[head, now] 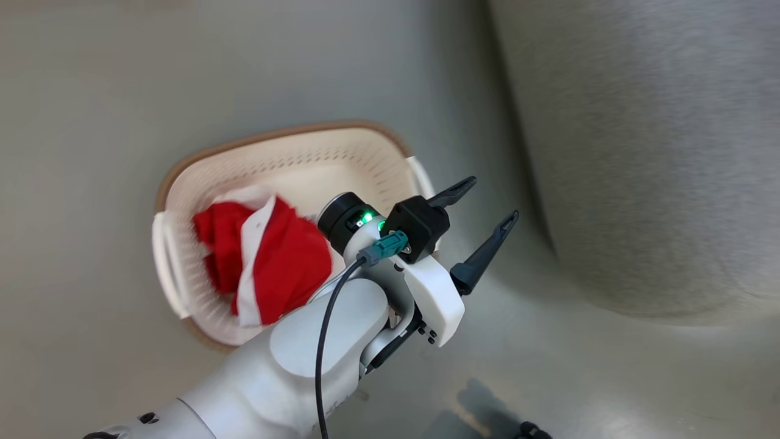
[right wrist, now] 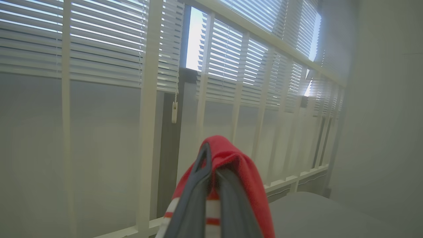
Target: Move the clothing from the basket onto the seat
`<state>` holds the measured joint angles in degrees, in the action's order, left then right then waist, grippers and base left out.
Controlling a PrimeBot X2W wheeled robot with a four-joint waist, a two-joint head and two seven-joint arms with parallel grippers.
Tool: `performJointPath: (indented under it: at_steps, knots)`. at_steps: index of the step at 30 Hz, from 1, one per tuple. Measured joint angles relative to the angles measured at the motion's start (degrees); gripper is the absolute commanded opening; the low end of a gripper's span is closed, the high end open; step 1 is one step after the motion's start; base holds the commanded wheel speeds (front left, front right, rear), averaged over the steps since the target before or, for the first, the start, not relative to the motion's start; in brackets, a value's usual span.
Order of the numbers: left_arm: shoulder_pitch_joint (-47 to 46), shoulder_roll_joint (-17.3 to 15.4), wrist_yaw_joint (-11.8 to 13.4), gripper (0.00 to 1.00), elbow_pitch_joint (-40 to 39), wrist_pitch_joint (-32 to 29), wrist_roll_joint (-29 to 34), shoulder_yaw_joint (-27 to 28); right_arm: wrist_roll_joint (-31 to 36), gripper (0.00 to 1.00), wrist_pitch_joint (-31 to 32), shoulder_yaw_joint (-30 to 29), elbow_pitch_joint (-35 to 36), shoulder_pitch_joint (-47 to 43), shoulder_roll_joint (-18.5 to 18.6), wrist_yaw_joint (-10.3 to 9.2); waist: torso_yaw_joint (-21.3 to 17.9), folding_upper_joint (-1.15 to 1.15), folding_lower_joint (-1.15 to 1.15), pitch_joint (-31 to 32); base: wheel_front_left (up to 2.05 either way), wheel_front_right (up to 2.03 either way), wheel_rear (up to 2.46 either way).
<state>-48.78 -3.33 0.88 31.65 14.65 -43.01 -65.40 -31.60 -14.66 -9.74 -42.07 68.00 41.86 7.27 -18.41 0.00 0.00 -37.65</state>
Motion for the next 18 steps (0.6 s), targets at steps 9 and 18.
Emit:
performJointPath:
  at_steps: [9,18]
  knots:
    - [-0.49,-0.11,1.72,1.00,-1.81,0.00,-0.05,-1.13,-2.43,0.00,-0.01,4.66,-14.36,1.90,-2.36,0.04,4.98,0.00,0.00,-4.39,0.00,0.00,0.00]
    - [-0.55,-0.07,2.21,1.00,-2.57,0.00,-0.04,0.18,-12.10,0.00,-0.01,16.29,-16.29,-4.54,-4.38,0.05,5.98,0.00,0.00,-2.79,0.00,0.00,0.00]
